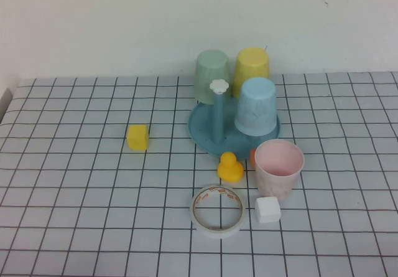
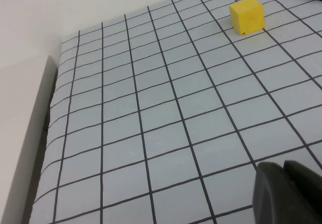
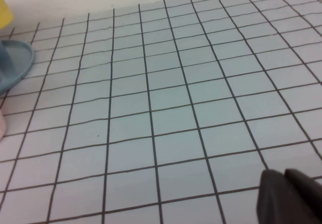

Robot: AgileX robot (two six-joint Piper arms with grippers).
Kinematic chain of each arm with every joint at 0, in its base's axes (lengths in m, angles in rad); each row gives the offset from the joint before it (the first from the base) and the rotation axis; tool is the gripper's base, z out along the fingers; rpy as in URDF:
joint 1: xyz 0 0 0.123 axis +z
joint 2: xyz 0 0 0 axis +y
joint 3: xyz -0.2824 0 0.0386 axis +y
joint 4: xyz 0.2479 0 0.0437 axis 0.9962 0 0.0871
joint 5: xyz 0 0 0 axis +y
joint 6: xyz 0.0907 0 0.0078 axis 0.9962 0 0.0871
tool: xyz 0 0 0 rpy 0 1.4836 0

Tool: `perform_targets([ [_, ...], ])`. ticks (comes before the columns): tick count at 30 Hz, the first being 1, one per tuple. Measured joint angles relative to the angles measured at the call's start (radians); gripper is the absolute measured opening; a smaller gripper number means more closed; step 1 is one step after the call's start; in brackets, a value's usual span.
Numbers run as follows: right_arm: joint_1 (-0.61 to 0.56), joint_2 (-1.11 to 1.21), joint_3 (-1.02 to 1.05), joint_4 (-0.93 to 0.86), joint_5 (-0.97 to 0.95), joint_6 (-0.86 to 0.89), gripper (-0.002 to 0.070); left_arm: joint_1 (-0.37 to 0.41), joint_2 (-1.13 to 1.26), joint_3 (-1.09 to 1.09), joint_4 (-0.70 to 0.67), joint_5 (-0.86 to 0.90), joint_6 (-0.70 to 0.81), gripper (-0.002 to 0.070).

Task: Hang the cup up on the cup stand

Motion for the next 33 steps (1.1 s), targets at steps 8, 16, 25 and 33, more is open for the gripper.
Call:
perform_targets([
  [8,0.000,0.000,0.000,-0.008,0.000,0.000,-0.0001,0.000,0.000,0.000,0.000,0.000,0.000,-0.0002],
  [16,0.000,0.000,0.000,-0.008,0.000,0.000,-0.0001,0.000,0.000,0.000,0.000,0.000,0.000,-0.0002],
  [25,0.000,0.000,0.000,-0.008,-0.011,0.000,-0.0001,0.000,0.000,0.000,0.000,0.000,0.000,-0.0002],
  [33,0.000,0.000,0.000,0.023,-0.013,0.000,-0.0001,-0.002,0.000,0.000,-0.103,-0.018,-0.060,-0.0002],
])
